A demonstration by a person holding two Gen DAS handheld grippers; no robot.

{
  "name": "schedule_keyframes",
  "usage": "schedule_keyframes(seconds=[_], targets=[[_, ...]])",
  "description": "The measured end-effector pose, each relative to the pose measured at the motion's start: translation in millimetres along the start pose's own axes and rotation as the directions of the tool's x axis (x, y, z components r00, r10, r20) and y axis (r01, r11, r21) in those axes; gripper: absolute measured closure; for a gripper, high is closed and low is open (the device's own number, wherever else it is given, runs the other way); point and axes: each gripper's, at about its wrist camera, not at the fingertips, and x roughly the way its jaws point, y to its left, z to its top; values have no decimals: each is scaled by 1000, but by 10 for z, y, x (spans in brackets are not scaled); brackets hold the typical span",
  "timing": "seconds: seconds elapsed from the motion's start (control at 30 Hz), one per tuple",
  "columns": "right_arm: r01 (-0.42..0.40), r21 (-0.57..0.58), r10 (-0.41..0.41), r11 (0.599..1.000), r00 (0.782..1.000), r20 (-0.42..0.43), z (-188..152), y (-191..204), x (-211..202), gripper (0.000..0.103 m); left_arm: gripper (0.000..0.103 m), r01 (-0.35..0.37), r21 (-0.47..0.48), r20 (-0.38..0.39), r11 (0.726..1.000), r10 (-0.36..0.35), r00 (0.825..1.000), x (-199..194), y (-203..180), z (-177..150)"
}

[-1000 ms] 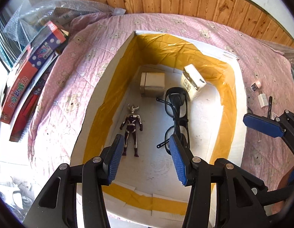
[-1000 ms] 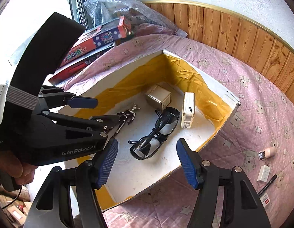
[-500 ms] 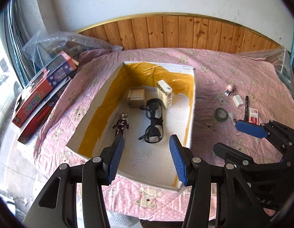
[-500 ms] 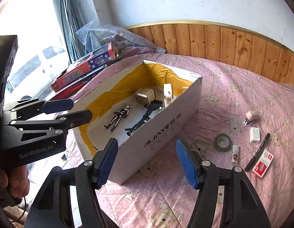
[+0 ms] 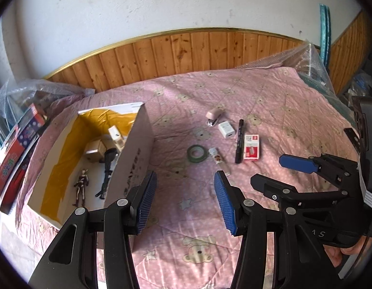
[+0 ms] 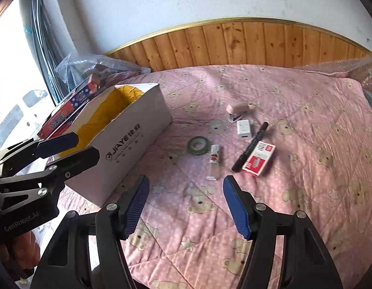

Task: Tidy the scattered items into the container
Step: 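Withdraw both tools from the box toward the remaining items, then grasp the green tape roll with the left tool while the right tool grasps the red staple box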

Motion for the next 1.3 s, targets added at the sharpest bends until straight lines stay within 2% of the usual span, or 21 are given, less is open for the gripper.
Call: schedule_keyframes(seconds=[0.2,0.73,1.0,1.3], targets=[[41,68,-40,997,999,-7,-69,-423,-43,38,50,36,49,7,998,-36,999,128,-321,141],[131,249,-117,960,991,-69,7,-1333,190,38,50,114,7,-129,993,-112,985,1049,-546,339],[150,291,-128,945,987,-93,164,-1540,436,38,50,128,-26,-178,991,-130,975,1476,-459,380],[134,337,-110,932,990,-91,277,-1733,544,38,50,119,-158,-242,980,-156,958,1883,-151,296]])
